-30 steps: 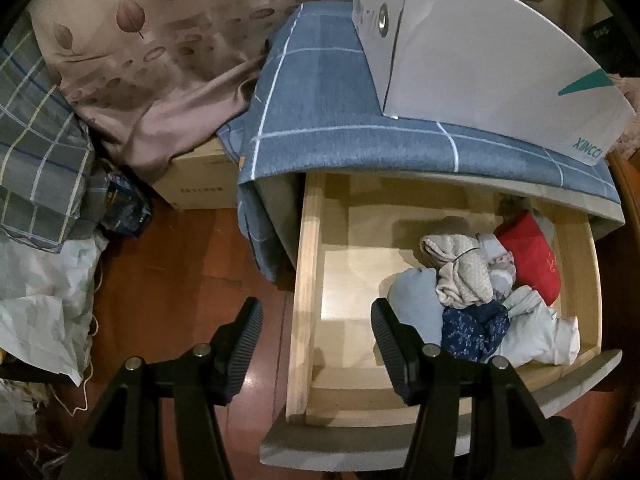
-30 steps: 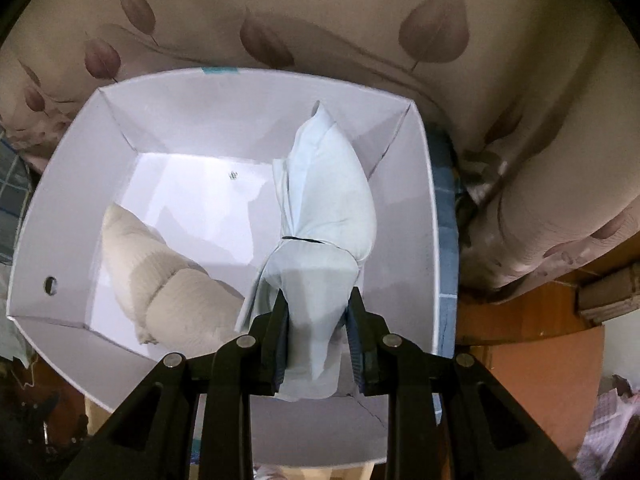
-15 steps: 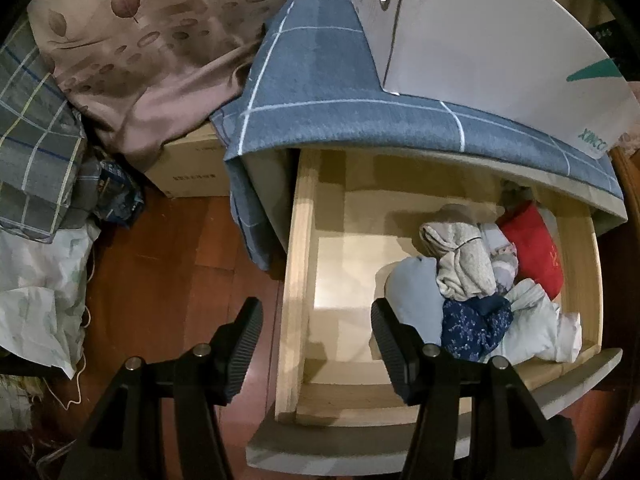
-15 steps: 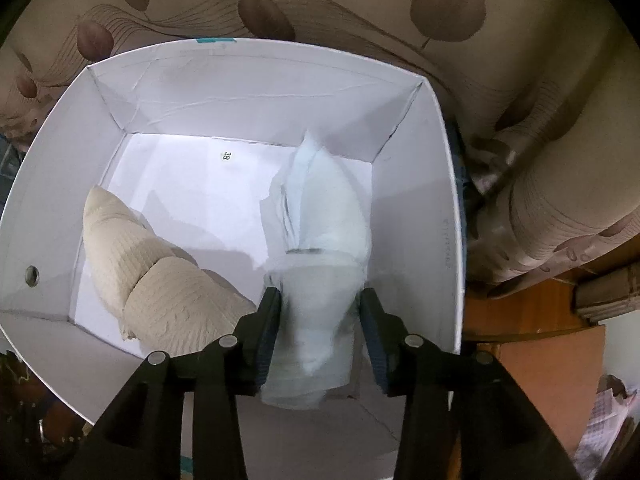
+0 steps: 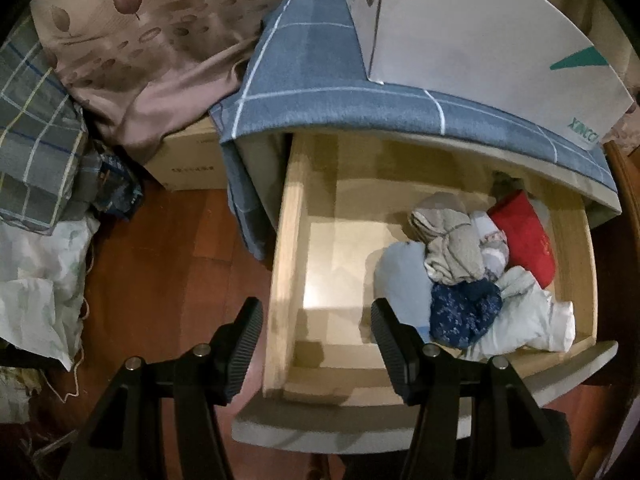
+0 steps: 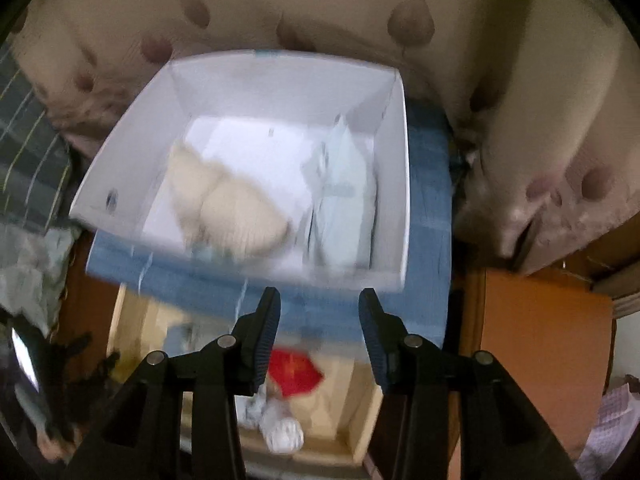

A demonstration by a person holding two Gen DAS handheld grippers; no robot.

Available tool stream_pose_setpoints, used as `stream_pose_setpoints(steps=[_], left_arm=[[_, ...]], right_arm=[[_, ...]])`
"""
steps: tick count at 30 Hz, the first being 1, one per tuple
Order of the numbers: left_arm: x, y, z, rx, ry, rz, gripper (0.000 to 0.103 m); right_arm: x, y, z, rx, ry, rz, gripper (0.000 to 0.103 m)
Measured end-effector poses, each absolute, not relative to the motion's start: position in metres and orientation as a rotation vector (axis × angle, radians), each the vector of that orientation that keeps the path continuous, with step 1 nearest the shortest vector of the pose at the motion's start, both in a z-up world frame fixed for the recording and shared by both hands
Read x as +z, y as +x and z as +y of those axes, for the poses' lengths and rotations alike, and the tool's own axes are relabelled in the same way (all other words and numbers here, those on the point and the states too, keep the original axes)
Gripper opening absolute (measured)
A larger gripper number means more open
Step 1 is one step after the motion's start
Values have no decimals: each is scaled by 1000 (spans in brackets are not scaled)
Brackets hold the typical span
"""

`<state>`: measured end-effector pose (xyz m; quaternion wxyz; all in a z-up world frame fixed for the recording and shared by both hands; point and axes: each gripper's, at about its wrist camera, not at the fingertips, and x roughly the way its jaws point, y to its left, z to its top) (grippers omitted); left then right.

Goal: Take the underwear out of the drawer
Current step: 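Open the right gripper to release the white bundle into the box, then move the right gripper back into the drawer and grasp the white rolled underwear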

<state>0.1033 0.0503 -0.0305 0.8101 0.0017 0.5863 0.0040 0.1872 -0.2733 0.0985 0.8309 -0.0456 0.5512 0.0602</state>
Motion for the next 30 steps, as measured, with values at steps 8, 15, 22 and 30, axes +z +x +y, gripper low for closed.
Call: stream_pose_setpoints(steps=[8, 15, 22, 30], left_arm=[[-38, 92, 43, 9, 19, 1276, 58], [-44, 89, 41, 20, 27, 1288, 58], [-54, 93, 45, 32, 12, 1317, 58], [-63, 98, 44, 34, 25, 1331, 58]], right_arm=[[48, 123, -285, 197, -60, 1301, 39], [-34, 106, -285, 211, -10, 1484, 46], [-85, 103, -274, 235, 66, 1579, 63], [-127, 98, -254, 223, -2, 1624, 62]])
